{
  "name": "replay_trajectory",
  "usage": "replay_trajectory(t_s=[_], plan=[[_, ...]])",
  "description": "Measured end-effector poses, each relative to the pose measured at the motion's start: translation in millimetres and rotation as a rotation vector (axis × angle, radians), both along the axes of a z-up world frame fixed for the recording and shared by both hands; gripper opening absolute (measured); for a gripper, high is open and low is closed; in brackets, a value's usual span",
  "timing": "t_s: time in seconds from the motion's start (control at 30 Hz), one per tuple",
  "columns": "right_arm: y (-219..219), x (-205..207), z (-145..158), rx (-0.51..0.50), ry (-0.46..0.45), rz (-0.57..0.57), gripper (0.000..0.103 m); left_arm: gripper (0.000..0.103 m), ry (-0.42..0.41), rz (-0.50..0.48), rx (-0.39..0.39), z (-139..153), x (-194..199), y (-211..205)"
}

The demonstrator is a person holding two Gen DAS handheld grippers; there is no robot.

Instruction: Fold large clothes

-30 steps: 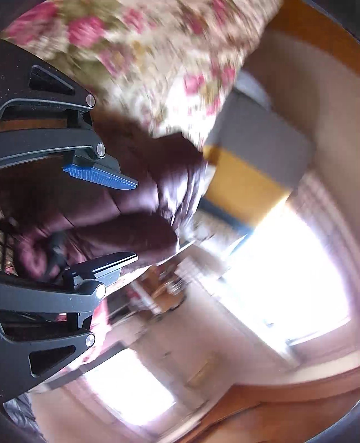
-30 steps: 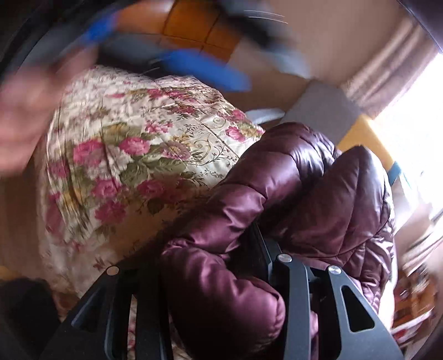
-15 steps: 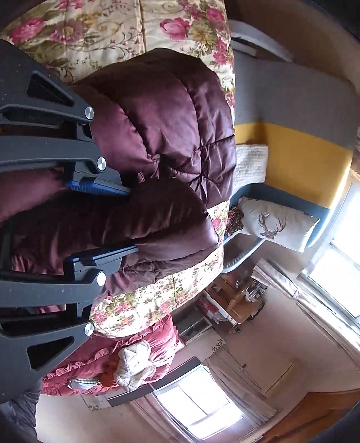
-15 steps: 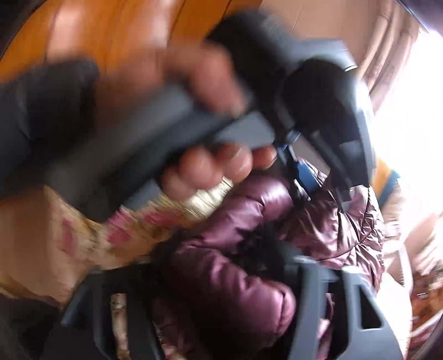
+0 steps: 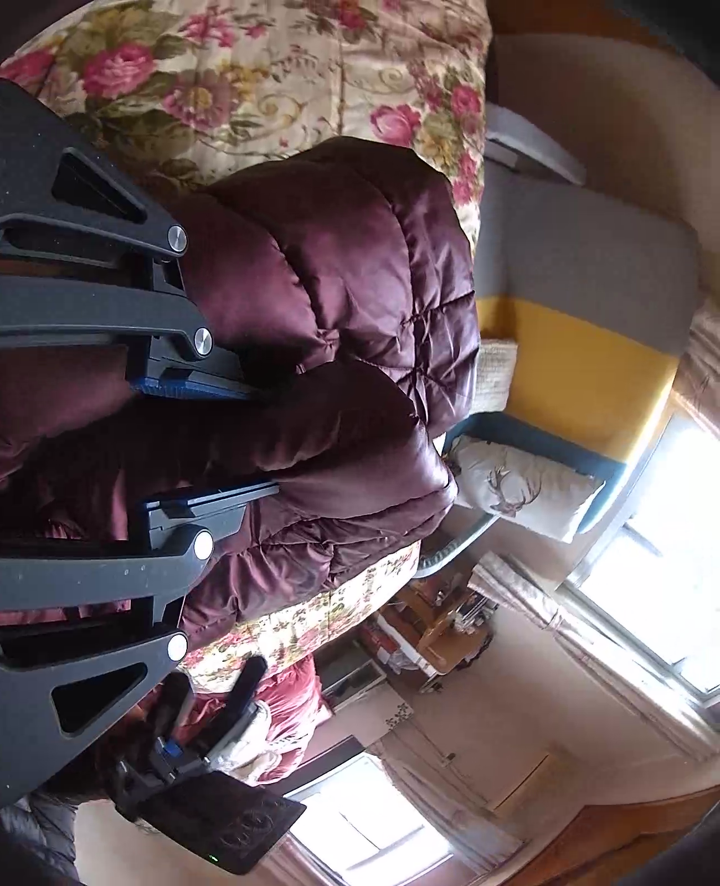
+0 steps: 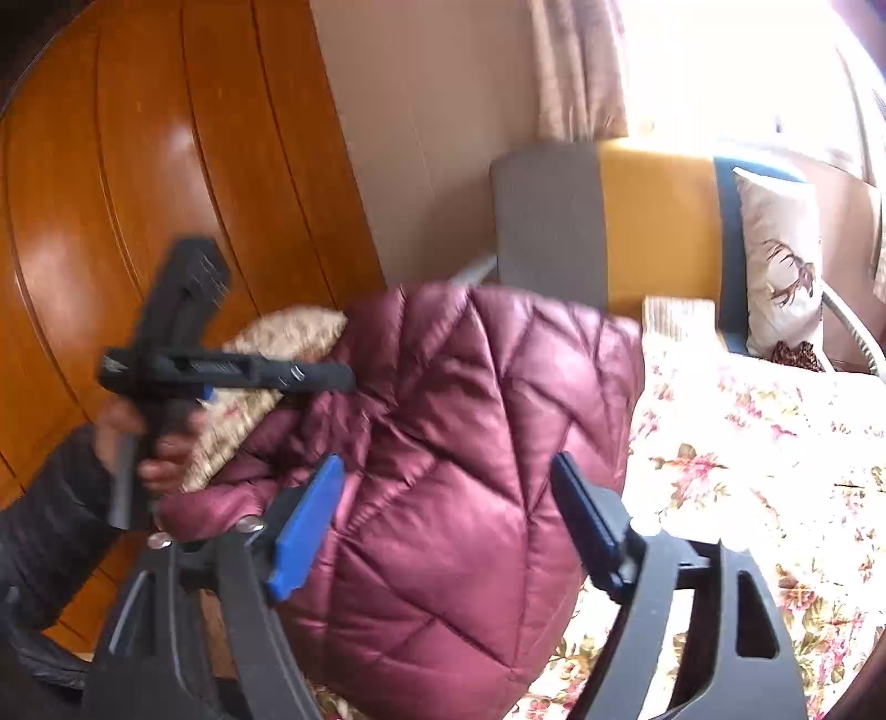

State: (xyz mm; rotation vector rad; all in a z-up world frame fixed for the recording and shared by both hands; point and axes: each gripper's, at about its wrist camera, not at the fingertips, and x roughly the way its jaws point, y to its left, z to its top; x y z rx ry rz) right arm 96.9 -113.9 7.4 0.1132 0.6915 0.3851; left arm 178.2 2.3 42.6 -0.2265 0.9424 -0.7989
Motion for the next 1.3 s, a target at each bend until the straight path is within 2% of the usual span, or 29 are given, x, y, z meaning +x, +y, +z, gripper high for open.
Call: replay_trajectory(t_s=[0.07, 0.27, 0.4, 0.43, 0.53, 0.6, 0.73, 0.77, 0.87, 1.0, 1.1, 1.3], plan=[[25, 2, -16, -0.050, 0.004, -0.006, 0.069, 0.024, 0.005, 0.034, 0.016, -5, -4, 10], [91, 0, -47, -0.303, -0.098, -0.016, 0.069, 0.024, 0.059, 0.176, 0.060, -30, -13, 45], [115, 2, -69, -0.410, -0.158, -0.042, 0.069, 0.030, 0.051, 0.324, 0.134, -29, -29, 46], [118, 2, -75, -0.415, -0.164, -0.043, 0.069, 0.035, 0.036, 0.359, 0.171, -30, -35, 41], [113, 4, -72, -0.364, -0.141, -0.027, 0.069, 0.039, -0.016, 0.429, 0.224, -29, -46, 26], [104, 0, -61, -0.319, -0.132, 0.000, 0.070, 0.041, -0.043, 0.446, 0.238, -26, -50, 20], [69, 1, -32, -0.113, -0.046, 0.092, 0.079, 0.044, -0.083, 0.448, 0.247, -24, -60, 16], [61, 4, -27, -0.072, -0.033, 0.087, 0.084, 0.044, -0.101, 0.448, 0.262, -23, -62, 14], [36, 20, -10, 0.024, -0.020, 0.044, 0.084, 0.044, -0.150, 0.451, 0.291, -23, -67, 10], [23, 61, -1, 0.002, 0.021, -0.044, 0.084, 0.047, -0.202, 0.459, 0.325, -23, -74, 6], [24, 92, -3, 0.009, 0.078, -0.065, 0.084, 0.048, -0.218, 0.460, 0.326, -24, -75, 8], [31, 128, -2, -0.034, 0.113, -0.064, 0.084, 0.049, -0.243, 0.475, 0.320, -26, -79, 9]])
